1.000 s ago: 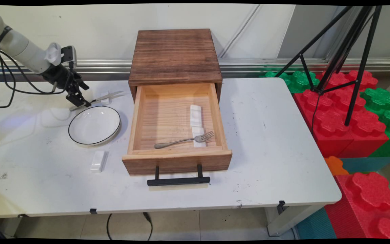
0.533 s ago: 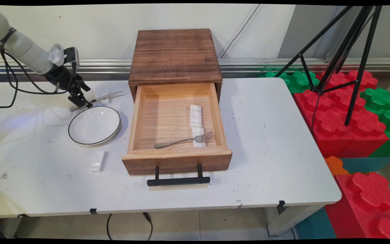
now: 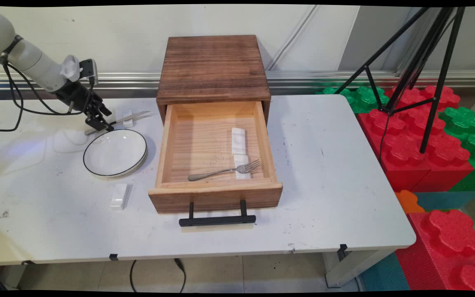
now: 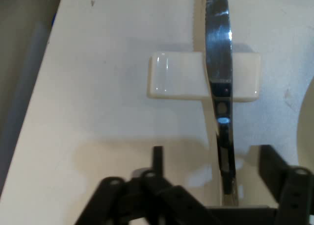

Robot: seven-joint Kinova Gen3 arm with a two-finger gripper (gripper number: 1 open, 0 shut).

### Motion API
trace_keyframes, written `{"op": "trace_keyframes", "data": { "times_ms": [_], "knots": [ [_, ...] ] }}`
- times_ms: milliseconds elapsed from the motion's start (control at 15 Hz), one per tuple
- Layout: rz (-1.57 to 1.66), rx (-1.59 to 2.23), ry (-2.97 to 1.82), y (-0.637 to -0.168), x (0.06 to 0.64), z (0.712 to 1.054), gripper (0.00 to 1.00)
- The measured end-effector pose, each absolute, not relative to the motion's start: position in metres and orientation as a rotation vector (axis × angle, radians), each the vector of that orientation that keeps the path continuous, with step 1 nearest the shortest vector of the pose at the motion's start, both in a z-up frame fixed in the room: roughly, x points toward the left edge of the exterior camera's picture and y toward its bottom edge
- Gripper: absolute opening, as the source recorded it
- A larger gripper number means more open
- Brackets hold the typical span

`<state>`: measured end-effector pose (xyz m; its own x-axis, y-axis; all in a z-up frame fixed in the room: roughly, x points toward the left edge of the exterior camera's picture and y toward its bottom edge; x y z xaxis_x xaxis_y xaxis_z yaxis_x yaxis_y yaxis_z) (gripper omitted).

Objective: Pick up the knife from the left of the white plate, then place the picked object into the drawer

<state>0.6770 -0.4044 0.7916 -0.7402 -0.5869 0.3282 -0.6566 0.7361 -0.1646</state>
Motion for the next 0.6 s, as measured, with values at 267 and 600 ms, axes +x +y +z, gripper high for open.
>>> {"op": "trace_keyframes", "data": {
  "times_ms": [267,600],
  "knots": [
    [0.383,0.981,-2.686,-0.4049,0.6762,0.7903,0.00],
    [0.370,0.984,-2.688,-0.4044,0.6754,0.7895,0.00]
  ]
}}
